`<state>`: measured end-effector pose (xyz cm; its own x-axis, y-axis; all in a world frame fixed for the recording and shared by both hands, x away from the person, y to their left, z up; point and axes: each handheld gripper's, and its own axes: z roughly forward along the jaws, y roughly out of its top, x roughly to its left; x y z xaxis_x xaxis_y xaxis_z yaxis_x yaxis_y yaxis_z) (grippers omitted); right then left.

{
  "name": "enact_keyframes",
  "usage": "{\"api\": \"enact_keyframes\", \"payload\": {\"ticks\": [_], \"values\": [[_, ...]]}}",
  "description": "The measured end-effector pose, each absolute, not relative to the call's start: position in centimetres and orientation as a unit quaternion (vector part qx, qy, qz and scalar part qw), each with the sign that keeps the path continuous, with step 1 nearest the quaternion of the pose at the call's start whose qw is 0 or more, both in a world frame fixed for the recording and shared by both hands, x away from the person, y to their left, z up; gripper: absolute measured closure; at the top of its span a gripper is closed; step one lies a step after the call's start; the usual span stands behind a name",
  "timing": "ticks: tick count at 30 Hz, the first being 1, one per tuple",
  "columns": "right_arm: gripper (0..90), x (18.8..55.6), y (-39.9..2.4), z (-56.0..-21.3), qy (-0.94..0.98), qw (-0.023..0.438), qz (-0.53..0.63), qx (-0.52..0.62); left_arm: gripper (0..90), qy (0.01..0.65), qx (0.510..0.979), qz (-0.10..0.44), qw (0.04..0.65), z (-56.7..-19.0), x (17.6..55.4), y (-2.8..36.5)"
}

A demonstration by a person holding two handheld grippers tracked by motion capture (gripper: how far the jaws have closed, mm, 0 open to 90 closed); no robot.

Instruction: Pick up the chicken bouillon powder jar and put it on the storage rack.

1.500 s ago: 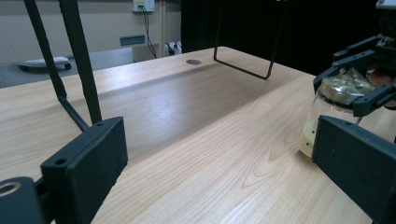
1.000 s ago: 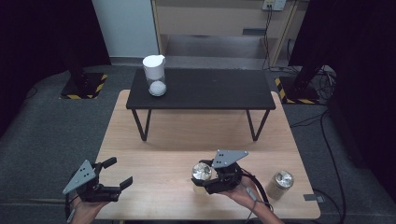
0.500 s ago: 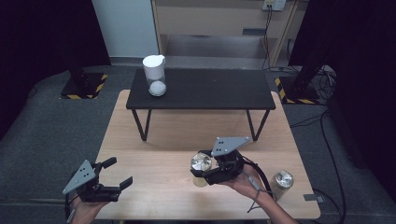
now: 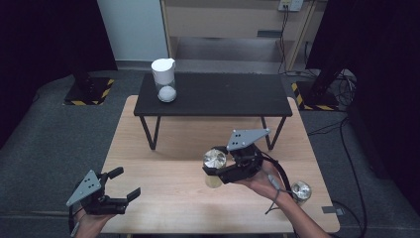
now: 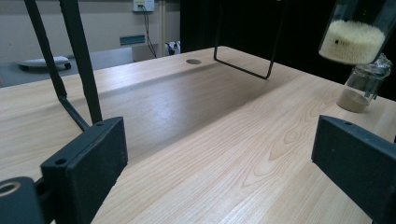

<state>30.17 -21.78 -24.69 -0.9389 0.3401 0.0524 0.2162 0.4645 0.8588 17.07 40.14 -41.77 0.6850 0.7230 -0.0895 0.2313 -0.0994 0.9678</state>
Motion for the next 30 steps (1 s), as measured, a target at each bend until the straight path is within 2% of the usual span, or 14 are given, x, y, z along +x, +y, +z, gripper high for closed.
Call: {"api": "enact_keyframes", "payload": {"ticks": [30], "values": [[35.4,32.5,-20.2,-18.5,0.843,0.102,0.494,0.188,2.7,0.337,0.71,0.21,0.582,-41.8,17.1,40.3]]}}
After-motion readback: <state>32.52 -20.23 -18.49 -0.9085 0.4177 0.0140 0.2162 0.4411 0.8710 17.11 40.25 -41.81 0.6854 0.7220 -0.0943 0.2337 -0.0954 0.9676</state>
